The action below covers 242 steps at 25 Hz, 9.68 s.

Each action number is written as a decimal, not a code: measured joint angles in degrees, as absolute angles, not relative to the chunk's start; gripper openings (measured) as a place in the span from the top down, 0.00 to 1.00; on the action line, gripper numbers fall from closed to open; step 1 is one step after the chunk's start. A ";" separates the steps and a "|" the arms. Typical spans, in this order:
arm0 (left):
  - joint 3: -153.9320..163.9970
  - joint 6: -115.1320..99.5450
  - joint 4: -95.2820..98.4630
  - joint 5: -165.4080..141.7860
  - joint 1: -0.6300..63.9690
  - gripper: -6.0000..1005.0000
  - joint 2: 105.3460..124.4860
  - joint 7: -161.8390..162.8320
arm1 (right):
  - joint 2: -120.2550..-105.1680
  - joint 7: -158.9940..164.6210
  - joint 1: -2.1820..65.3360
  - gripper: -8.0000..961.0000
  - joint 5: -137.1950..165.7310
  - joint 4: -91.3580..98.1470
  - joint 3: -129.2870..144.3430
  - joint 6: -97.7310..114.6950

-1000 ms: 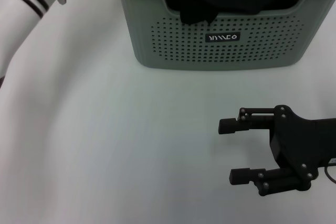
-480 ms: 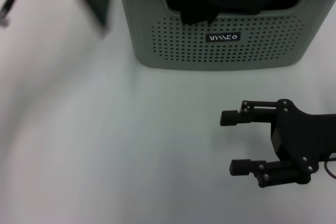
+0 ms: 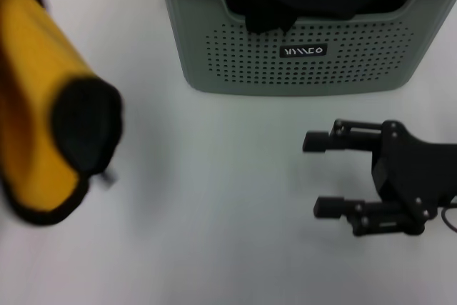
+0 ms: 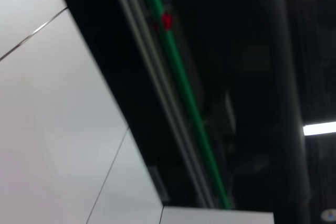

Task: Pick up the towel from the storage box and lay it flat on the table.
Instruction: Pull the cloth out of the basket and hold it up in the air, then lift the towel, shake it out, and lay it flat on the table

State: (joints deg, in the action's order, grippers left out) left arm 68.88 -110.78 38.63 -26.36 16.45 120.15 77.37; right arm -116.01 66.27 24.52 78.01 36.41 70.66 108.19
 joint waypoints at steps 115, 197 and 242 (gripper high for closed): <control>68.91 -106.62 8.14 -52.28 20.54 0.86 120.44 53.31 | -113.11 33.92 17.15 0.98 32.85 54.71 88.33 88.41; 69.82 -109.64 7.53 -51.28 17.98 0.96 118.93 48.26 | -115.29 59.91 20.14 0.97 47.73 67.04 80.73 74.87; 75.88 -85.21 16.35 -75.55 26.90 0.98 117.04 72.73 | -115.30 83.68 16.08 0.97 82.15 40.99 63.04 89.18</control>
State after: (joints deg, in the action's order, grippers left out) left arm 75.88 -85.21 16.35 -75.55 26.90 117.04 72.73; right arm -115.30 83.69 16.08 82.15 40.99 63.04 89.18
